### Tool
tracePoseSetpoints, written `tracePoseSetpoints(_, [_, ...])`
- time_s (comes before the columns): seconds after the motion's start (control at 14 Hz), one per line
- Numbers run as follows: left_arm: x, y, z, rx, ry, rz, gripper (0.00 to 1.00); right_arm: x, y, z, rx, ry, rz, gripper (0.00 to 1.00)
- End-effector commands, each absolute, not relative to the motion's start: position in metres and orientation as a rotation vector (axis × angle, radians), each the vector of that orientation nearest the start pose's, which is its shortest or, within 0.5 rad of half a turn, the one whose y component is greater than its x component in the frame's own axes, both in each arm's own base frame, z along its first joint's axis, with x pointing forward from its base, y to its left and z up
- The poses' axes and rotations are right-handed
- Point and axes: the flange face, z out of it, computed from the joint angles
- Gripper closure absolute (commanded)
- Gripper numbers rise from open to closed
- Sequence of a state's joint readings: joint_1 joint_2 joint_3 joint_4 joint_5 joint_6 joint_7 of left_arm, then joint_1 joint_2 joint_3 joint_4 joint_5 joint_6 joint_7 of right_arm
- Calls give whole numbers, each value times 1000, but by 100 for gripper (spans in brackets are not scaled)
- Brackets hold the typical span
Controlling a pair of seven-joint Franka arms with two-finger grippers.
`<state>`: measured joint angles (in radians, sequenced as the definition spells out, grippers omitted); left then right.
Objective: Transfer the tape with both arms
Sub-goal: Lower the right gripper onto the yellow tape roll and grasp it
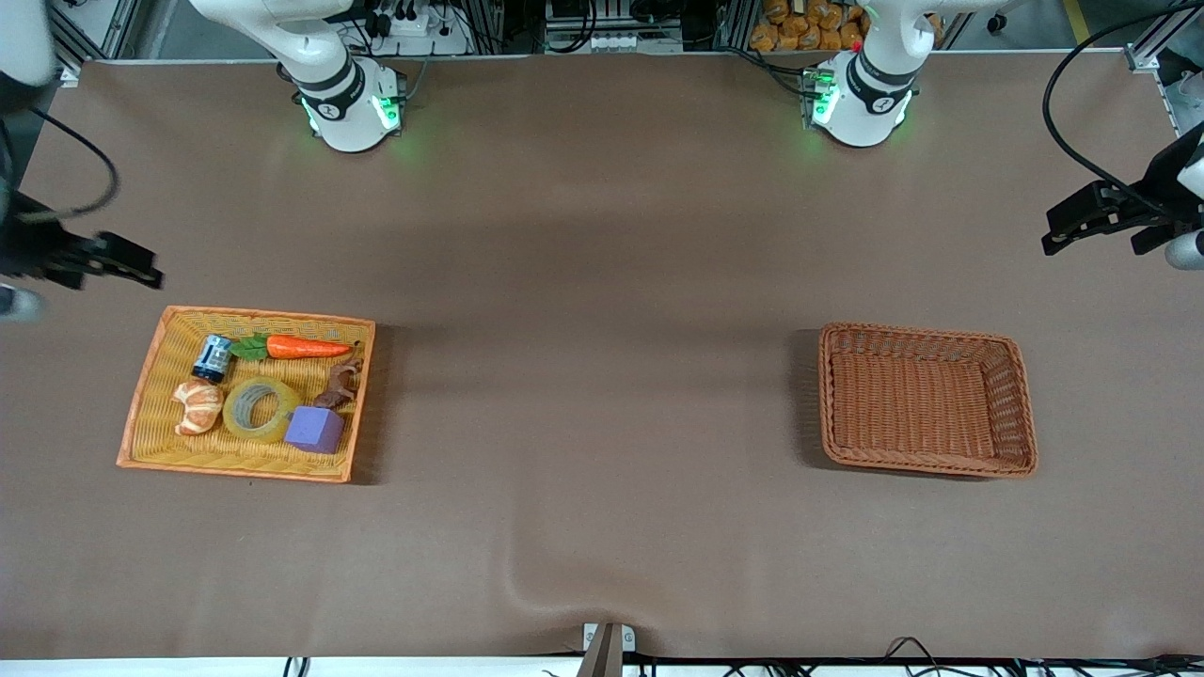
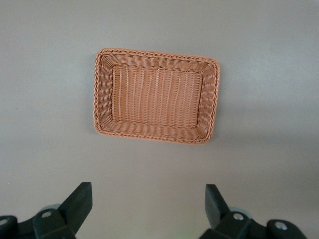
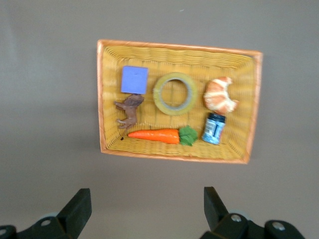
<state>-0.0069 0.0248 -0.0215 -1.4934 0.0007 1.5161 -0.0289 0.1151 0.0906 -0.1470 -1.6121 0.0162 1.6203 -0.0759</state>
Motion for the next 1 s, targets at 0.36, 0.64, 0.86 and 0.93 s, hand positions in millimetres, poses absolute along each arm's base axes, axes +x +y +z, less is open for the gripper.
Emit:
tracePoseSetpoints(0.36, [557, -12, 642, -3169, 32, 27, 0, 631, 29, 353, -3095, -434, 160, 0])
tracePoseSetpoints(0.64, [559, -18, 638, -3171, 47, 39, 0, 641, -5, 277, -2994, -931, 118, 0])
tracePoseSetpoints(0.86, [561, -18, 637, -3172, 44, 35, 0, 640, -14, 252, -2944, -1066, 138, 0])
tracePoseSetpoints(0.93, [563, -19, 634, -3172, 46, 42, 0, 638, -19, 242, -2941, -1055, 162, 0])
